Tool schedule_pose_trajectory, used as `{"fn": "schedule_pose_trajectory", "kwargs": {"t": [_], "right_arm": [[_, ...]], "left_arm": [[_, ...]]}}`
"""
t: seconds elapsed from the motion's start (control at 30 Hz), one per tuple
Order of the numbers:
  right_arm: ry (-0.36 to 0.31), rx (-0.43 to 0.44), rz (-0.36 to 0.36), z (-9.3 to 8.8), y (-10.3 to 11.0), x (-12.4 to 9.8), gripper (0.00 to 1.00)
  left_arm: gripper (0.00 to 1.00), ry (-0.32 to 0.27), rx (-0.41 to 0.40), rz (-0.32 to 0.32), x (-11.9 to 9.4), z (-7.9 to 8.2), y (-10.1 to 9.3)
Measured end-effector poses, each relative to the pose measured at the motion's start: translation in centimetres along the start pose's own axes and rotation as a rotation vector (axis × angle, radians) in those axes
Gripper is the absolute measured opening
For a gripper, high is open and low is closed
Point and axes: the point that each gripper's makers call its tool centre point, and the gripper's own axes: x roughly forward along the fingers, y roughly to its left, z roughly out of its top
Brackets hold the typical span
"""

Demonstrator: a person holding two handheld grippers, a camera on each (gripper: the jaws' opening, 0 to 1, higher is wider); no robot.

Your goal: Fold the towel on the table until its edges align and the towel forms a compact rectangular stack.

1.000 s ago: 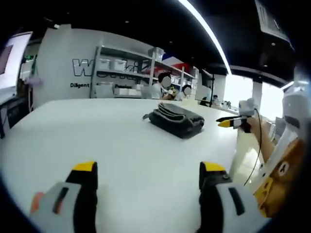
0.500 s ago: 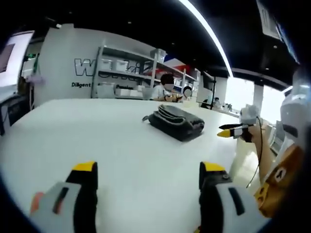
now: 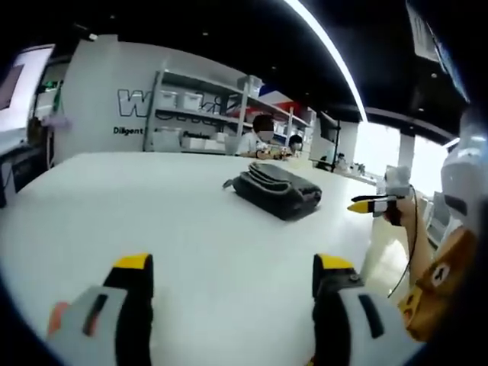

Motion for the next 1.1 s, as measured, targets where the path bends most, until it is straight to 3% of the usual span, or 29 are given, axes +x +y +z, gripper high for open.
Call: {"fn": "schedule_pose_trajectory", "kwargs": {"t": [0.33, 0.53, 1.1], "right_arm": [[0.003, 0.006, 0.015, -0.2, 0.2, -0.3, 0.99], [0.046, -0.006, 0.007, -1.4, 0.1, 0.4, 0.99], [0.046, -0.019, 0.06, -0.7, 1.7, 0.7, 0.99]], "left_arm": [[0.91, 0.019, 0.002, 0.025, -0.1, -0.1, 0.0], [0.9, 0.018, 0.009, 0.034, 0.0, 0.1, -0.2], [0.9, 0.02, 0.021, 0.045, 0.2, 0.3, 0.3]]}}
